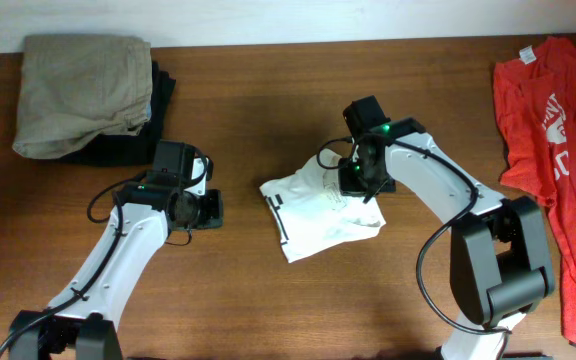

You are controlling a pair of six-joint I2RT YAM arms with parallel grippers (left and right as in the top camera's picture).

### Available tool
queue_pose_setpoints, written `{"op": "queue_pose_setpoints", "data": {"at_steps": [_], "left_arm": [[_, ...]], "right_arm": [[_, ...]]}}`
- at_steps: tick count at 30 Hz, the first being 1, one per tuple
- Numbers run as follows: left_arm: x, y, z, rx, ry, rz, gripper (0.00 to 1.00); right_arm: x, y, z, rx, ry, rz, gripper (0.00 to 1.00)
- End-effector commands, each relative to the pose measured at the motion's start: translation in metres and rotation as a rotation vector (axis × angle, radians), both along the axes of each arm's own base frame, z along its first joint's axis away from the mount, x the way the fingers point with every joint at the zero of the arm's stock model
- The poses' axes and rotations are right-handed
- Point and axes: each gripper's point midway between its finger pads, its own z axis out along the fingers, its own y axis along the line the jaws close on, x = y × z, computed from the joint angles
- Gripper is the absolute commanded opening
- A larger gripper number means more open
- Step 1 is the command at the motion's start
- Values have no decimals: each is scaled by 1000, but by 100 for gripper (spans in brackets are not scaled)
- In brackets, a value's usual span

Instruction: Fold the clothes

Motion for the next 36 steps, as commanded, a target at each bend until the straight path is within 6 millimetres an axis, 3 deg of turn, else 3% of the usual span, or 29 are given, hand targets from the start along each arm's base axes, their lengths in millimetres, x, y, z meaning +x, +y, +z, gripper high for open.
{"op": "queue_pose_setpoints", "data": {"at_steps": [1,2,3,4,6,11,14,17,18,20,24,32,36], "left_arm": [[1,1,4,8,-16,-11,43],[1,1,4,8,-16,-11,52],[1,0,4,6,-16,-11,64],[1,-1,4,-1,-15,-14,71],[-1,-10,5,-53,-6,-32,83],[-6,-38,14,-217,11,-87,87],[-8,-58,19,-313,25,-94,87],[-7,-75,11,-351,60,-51,87],[-8,-90,6,-384,79,-62,87],[-9,-115,0,-448,111,-86,87],[-9,-138,-24,-470,177,-50,87],[-16,-135,-42,-445,254,18,87],[-3,-132,-48,-410,204,52,87]], "right_arm": [[-6,-21,-15,-97,23,-71,21],[-6,-23,-15,-106,24,-73,31],[-6,-24,-14,-113,23,-74,48],[-6,-25,-14,-118,22,-74,56],[-4,-33,-6,-157,25,-105,61],[14,-50,36,-155,3,-172,65],[36,-68,82,-103,-47,-233,73],[51,-84,117,-13,-88,-242,78],[55,-93,129,27,-101,-247,80],[55,-106,134,58,-98,-259,81],[40,-132,129,52,-38,-290,80],[33,-143,128,40,-16,-271,79],[33,-143,128,40,-16,-271,79]]}}
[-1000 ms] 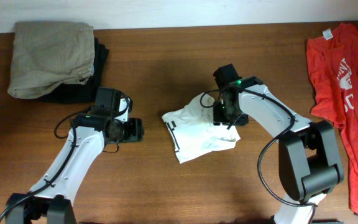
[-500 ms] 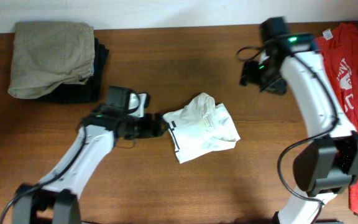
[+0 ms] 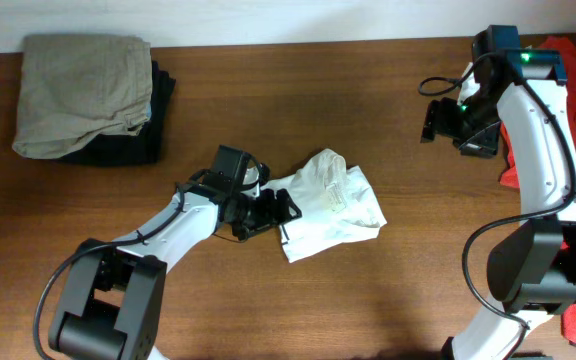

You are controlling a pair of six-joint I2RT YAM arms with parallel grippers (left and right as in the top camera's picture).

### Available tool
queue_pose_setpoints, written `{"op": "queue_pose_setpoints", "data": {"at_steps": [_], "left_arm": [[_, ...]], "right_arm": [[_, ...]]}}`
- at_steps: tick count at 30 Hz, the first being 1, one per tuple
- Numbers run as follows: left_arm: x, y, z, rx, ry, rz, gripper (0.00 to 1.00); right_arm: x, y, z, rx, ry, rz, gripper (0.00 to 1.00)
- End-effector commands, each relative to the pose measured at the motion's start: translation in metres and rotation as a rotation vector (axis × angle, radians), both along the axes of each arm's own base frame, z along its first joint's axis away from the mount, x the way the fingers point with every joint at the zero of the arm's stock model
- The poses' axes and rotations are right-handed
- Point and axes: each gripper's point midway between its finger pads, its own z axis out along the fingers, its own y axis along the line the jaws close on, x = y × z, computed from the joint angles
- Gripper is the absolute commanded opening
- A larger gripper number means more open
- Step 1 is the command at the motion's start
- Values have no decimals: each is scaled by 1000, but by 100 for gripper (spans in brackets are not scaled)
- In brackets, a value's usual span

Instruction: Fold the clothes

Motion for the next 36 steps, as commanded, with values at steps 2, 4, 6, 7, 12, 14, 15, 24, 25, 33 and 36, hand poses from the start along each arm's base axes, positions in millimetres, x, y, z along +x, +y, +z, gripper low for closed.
{"op": "queue_pose_setpoints", "data": {"at_steps": [2,4,6,7,12,14,15,24,25,33,36], "left_arm": [[4,-4,-20,26,22,48,87],[1,-12,-30,28,41,40,87],[-1,-21,-41,26,48,29,87],[-1,-25,-46,22,53,34,87],[3,-38,-54,3,22,15,60],[5,-38,-55,6,18,19,45],[7,-37,-54,7,13,23,35],[58,8,-53,75,-134,143,1],[67,15,-50,78,-167,139,1],[156,99,-4,230,-456,134,1],[191,134,28,298,-596,119,1]], "right_arm": [[-1,0,5,6,-12,12,79],[-1,0,5,6,-11,12,79],[-1,0,5,6,-11,12,79],[-1,0,5,6,-11,12,79],[-2,0,5,6,-7,15,79],[-2,0,5,6,-6,15,79],[-2,0,5,6,-6,15,79],[-8,1,4,8,16,15,78],[-9,1,4,8,20,15,78],[-19,2,3,12,64,15,74],[-22,2,3,13,76,15,73]]}}
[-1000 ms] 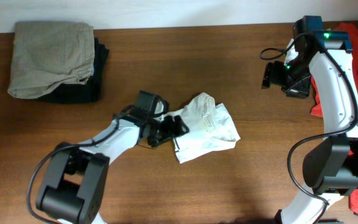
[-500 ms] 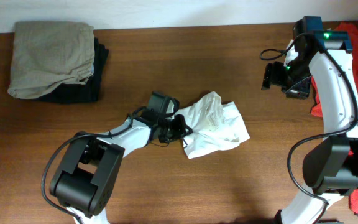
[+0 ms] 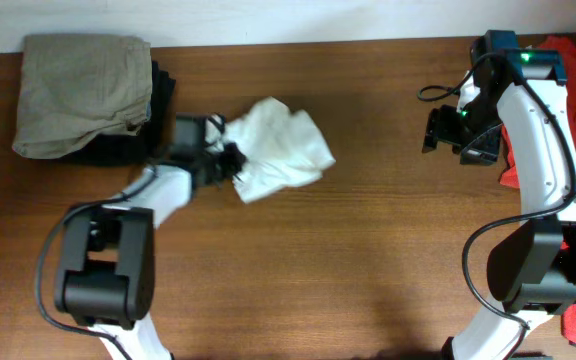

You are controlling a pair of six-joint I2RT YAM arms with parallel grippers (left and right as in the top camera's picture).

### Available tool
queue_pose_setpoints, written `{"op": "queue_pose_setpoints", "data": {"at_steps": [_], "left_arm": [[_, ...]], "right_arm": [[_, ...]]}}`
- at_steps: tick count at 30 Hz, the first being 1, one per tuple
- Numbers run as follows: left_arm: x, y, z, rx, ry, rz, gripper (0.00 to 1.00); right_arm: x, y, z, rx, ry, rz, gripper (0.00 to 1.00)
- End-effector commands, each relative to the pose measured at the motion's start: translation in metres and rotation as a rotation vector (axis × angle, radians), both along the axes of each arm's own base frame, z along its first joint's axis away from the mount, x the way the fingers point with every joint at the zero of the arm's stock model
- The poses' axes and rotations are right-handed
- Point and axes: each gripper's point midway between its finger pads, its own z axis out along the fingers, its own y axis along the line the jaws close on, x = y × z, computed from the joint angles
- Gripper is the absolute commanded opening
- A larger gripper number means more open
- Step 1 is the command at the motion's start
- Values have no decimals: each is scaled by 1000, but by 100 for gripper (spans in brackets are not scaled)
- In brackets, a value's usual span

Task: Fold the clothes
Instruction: 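Carry the white bundle with the left gripper onto the khaki clothes stack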

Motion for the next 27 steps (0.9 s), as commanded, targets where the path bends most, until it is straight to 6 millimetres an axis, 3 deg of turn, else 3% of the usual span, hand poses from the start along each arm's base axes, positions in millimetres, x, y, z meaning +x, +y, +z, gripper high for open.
{"op": "queue_pose_setpoints", "data": {"at_steps": [1,5,6,10,16,21,27], "left_arm": [[54,55,43,203,-229,-40,1],[86,94,79,356,-361,-20,1],[97,107,97,405,-410,-8,1],[116,128,133,468,-493,17,1],[134,182,187,586,-568,191,1],[134,224,205,587,-575,310,1],[120,268,189,548,-487,441,1]], "right_arm": [[-3,0,5,4,-2,5,73],[-7,0,5,5,13,5,71],[-8,1,5,6,20,5,71],[-10,1,5,7,28,4,70],[-15,1,5,8,46,5,69],[-16,1,5,9,52,5,69],[-17,1,5,9,54,5,69]]}}
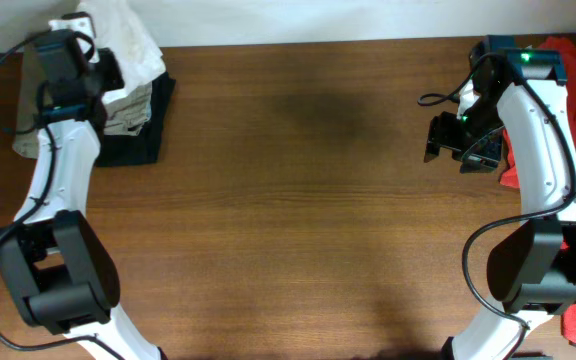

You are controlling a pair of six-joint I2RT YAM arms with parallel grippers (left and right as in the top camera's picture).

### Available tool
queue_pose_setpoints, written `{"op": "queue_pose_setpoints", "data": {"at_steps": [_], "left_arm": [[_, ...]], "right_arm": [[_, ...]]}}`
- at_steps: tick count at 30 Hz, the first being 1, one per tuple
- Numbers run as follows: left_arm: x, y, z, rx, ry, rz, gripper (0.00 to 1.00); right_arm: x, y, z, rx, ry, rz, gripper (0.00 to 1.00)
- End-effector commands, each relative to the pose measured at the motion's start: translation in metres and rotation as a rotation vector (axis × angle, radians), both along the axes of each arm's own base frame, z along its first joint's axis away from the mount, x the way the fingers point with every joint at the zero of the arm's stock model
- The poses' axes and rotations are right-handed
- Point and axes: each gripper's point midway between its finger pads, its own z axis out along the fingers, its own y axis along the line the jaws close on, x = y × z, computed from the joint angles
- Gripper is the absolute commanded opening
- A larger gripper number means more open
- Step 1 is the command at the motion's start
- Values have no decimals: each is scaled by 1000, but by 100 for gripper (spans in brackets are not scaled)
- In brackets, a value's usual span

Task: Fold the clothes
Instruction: 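Carry the white bundle with the left gripper onto the khaki clothes stack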

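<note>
In the overhead view the folded white garment hangs bunched at the far left corner of the table. My left gripper is shut on it, right above the stack of folded clothes. That stack has a khaki piece lying on a black one, and my left arm hides much of it. My right gripper stands open and empty at the right. It is just left of the pile of red clothes.
A dark garment lies among the red clothes near the right edge. The wooden table stretches between the two arms. Its back edge runs close behind the stack.
My left gripper has moved with the white garment from the table just right of the stack to above the stack at the far left corner. The right arm has barely shifted.
At first the white garment lay mid-table with my right gripper on it and the left one open beside it. Then the right arm stood by the red pile and the left gripper was at the garment. Later the left held it near the stack, now over it.
</note>
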Motion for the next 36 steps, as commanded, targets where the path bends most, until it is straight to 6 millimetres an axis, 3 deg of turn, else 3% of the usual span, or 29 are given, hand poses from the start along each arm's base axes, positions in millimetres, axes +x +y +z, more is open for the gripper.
{"op": "queue_pose_setpoints", "data": {"at_steps": [1,7,12,15,16,18,19,20,21,25,29,31,32,34,36], "left_arm": [[-3,31,1,-40,-9,98,1],[-5,57,-42,-78,61,166,1],[-17,102,-87,-203,71,414,2],[-23,120,-104,-226,82,463,4],[-27,129,-109,-223,89,487,16],[-35,143,-111,-216,93,521,51],[-36,147,-110,-214,88,531,76],[-37,152,-105,-212,72,537,92],[-38,156,-102,-211,62,542,99],[-45,159,-71,-207,27,549,99],[-48,148,-1,-210,-88,498,95],[-48,138,26,-226,-137,448,66],[-48,133,41,-233,-166,418,59],[-44,126,58,-237,-215,378,33],[-38,123,62,-234,-240,361,22]], "right_arm": [[0,0,5,4,-12,3,69],[-3,0,5,5,0,3,68],[-7,1,5,7,16,3,67],[-9,1,5,7,22,3,66],[-9,1,5,7,23,3,66],[-9,1,5,8,24,3,66],[-9,1,5,8,24,3,66],[-9,1,5,8,24,4,66],[-9,1,5,8,24,4,66],[-9,5,5,7,24,17,66],[-7,13,5,2,14,42,66],[-5,18,5,2,5,56,66],[-3,21,5,2,0,64,66],[-2,26,5,1,-5,78,67],[-2,31,5,1,-9,92,67]]}}
